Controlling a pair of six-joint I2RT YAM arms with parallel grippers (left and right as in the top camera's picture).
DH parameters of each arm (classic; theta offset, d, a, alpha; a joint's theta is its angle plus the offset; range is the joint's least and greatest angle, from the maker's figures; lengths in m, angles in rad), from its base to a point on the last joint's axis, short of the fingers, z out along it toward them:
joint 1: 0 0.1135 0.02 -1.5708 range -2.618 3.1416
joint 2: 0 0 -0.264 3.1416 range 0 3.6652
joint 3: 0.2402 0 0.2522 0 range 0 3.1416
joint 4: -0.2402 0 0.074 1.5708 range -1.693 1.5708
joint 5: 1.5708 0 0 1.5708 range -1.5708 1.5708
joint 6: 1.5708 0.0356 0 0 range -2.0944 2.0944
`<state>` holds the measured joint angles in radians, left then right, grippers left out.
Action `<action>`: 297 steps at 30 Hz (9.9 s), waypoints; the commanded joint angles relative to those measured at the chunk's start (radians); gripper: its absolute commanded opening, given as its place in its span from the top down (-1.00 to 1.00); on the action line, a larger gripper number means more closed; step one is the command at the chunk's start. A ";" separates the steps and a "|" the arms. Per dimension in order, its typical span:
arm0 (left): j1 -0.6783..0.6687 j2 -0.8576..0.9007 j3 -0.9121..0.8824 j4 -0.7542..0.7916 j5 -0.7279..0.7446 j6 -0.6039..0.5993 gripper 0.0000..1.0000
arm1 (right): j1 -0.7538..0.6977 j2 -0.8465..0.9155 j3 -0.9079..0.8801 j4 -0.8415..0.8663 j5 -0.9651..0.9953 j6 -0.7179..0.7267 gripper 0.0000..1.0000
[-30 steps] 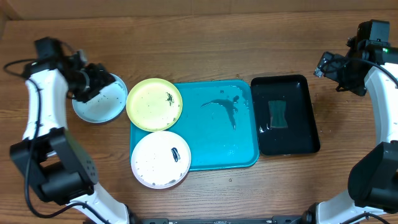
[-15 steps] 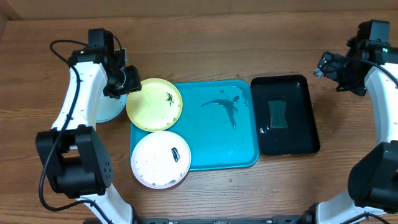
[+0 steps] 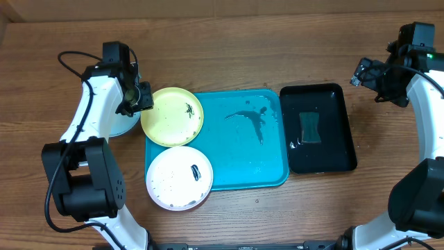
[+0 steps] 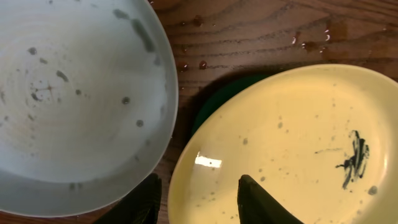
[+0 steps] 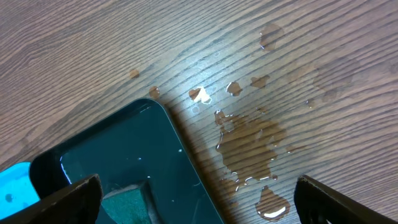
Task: Clean dirty plates on tray and stack at the side
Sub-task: 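Release the plate and move the left gripper to the yellow plate rim, then grasp the yellow plate's left rim with the left gripper, then lower the right gripper into the basin and grasp the green sponge, then lift the sponge with the right gripper and move it over the yellow plate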
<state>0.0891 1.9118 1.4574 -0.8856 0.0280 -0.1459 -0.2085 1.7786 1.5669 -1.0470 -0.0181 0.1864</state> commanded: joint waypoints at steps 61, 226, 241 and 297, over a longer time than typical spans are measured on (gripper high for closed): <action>-0.078 -0.002 -0.103 0.087 -0.039 -0.011 0.38 | 0.003 0.002 0.004 0.005 0.010 0.004 -1.00; -0.312 -0.002 -0.278 0.244 0.090 -0.146 0.92 | 0.348 -0.023 -0.303 0.078 0.021 -0.061 0.92; -0.312 -0.002 -0.278 0.244 0.112 -0.147 0.92 | 0.349 -0.014 -0.309 0.042 0.016 -0.032 0.92; -0.312 -0.002 -0.278 0.283 0.151 -0.210 0.91 | 0.355 -0.016 -0.169 -0.131 -0.016 -0.035 0.93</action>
<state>-0.2195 1.9087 1.1858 -0.6029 0.1661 -0.3420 0.1398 1.7782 1.2804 -1.1450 -0.0200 0.1566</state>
